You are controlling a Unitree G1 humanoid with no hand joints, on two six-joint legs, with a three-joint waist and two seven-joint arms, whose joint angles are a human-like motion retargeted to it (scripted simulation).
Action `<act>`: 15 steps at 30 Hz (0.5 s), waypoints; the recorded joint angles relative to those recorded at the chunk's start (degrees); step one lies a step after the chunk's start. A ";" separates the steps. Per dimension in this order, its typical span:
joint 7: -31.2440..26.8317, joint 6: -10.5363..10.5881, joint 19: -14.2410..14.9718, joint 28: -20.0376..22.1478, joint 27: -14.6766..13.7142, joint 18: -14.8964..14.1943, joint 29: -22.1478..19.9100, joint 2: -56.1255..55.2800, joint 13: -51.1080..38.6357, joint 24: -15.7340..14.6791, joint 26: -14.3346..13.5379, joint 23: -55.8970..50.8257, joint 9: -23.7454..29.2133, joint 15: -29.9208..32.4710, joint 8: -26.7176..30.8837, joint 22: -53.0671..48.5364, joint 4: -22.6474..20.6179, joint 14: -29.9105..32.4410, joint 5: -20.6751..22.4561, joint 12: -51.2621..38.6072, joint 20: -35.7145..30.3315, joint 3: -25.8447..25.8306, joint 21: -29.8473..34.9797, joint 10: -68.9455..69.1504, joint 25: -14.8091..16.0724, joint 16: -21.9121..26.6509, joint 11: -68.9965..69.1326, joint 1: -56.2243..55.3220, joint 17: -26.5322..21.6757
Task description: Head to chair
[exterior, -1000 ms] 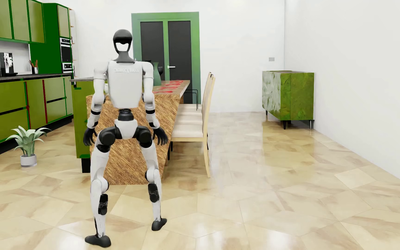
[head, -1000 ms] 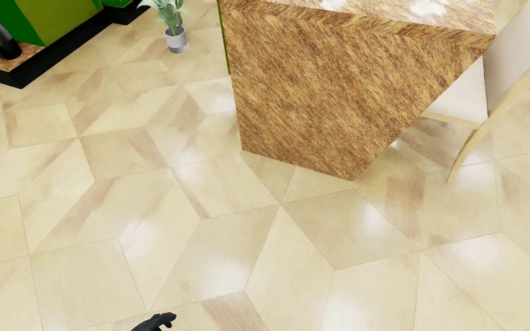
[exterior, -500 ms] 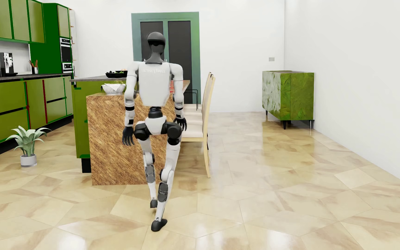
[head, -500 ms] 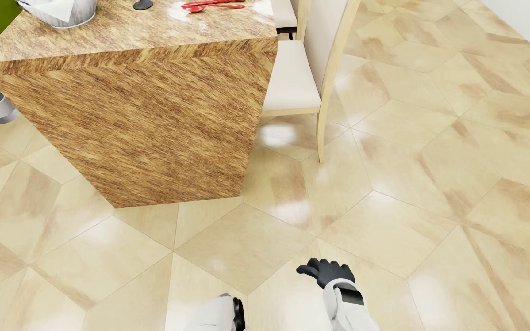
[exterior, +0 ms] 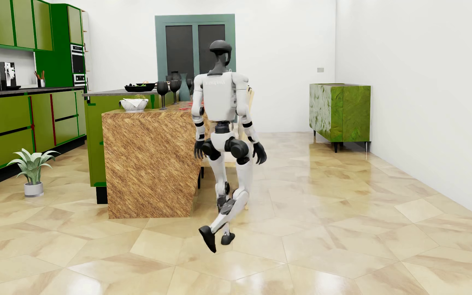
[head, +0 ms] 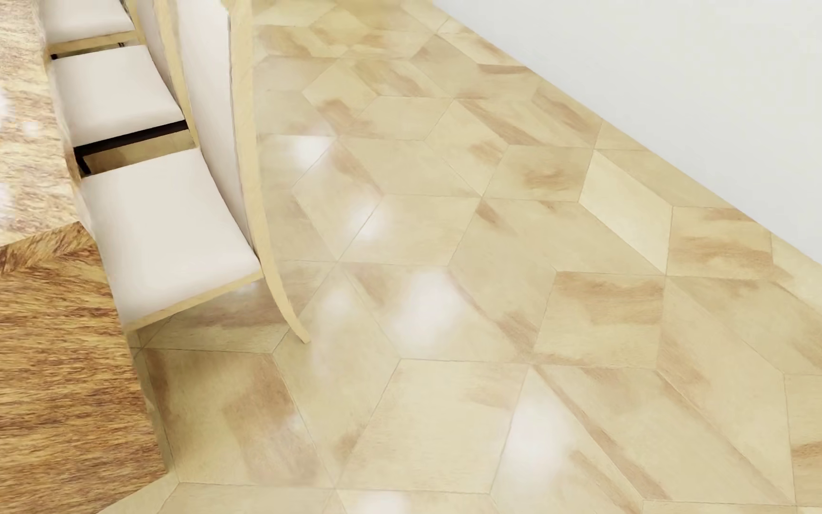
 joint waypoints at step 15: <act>-36.46 -0.72 6.41 -2.30 -1.81 -17.41 -1.39 -20.41 10.88 -1.97 -7.52 -7.13 -0.48 6.54 20.18 -13.27 0.62 -15.23 -20.58 -9.35 -18.47 -8.29 -15.29 1.06 -0.64 0.44 -44.30 14.11 1.35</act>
